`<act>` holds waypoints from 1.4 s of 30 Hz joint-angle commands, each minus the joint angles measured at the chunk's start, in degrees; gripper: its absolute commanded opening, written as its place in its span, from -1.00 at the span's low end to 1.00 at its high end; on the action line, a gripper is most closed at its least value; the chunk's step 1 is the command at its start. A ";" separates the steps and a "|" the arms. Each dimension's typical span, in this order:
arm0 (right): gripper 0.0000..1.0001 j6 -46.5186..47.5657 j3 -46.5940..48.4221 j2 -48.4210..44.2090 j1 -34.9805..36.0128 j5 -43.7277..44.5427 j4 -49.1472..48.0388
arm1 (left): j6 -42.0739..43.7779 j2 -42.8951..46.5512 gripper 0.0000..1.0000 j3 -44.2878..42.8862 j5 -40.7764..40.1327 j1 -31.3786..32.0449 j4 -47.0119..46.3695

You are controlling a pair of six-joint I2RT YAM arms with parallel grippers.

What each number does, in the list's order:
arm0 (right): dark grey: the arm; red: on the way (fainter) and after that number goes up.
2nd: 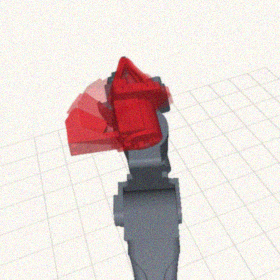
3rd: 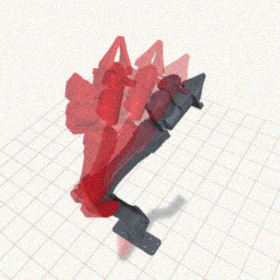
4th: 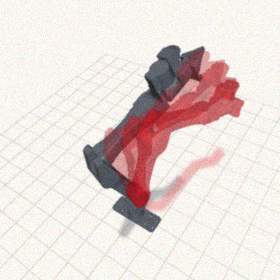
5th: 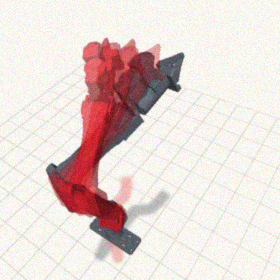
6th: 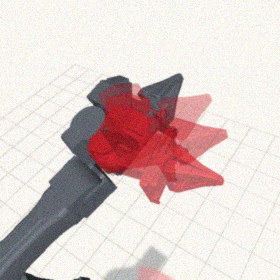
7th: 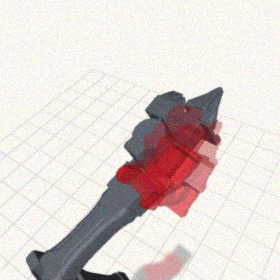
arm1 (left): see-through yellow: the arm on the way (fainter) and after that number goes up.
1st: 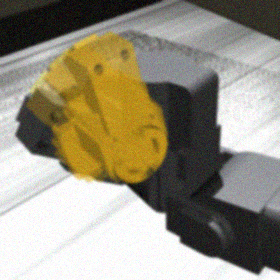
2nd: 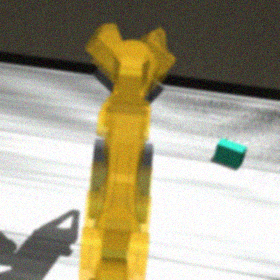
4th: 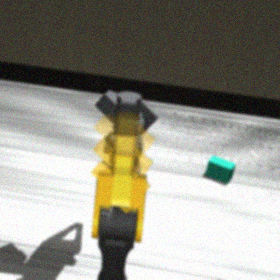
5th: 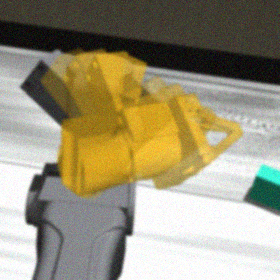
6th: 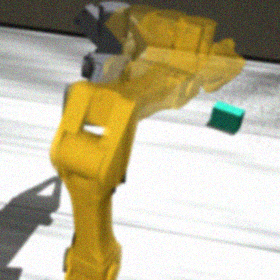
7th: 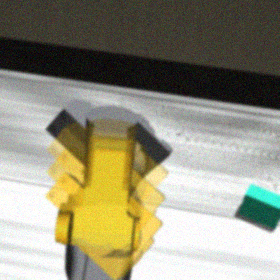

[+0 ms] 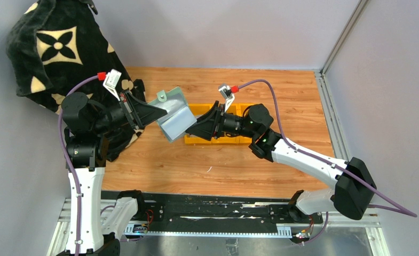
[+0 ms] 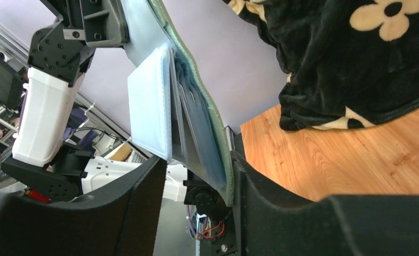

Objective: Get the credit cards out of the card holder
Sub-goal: Open the card holder at the center of the board.

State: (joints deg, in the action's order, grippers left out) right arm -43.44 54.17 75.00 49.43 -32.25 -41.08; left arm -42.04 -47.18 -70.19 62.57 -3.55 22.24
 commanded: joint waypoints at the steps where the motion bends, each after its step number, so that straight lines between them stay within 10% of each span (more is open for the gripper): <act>1: 0.14 -1.54 4.21 1.30 0.58 2.15 -5.83 | -1.20 0.90 -1.00 -0.12 2.96 0.21 -0.95; 17: 0.34 -4.27 8.46 5.13 1.10 -0.95 -11.25 | 2.20 0.78 -1.00 1.11 4.50 0.21 2.44; 26: -0.69 -8.10 9.25 6.87 1.06 -3.58 -11.95 | 3.78 1.44 -0.99 1.59 3.91 0.26 3.15; 30: -1.00 -8.63 9.41 6.80 1.02 -6.12 -10.76 | 8.03 2.44 0.28 0.21 -1.22 0.21 4.96; 33: -1.00 -8.13 10.00 6.67 0.93 -9.07 -7.35 | 10.11 2.88 0.66 -0.57 -3.61 0.19 5.08; 42: -1.00 -0.18 16.70 7.97 0.93 -18.54 10.73 | 15.84 1.09 0.84 0.20 6.63 0.26 11.53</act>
State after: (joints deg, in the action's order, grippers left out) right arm -48.90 65.30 82.08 50.13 -45.87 -40.34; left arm -31.38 -45.91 -68.99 62.76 -3.60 28.12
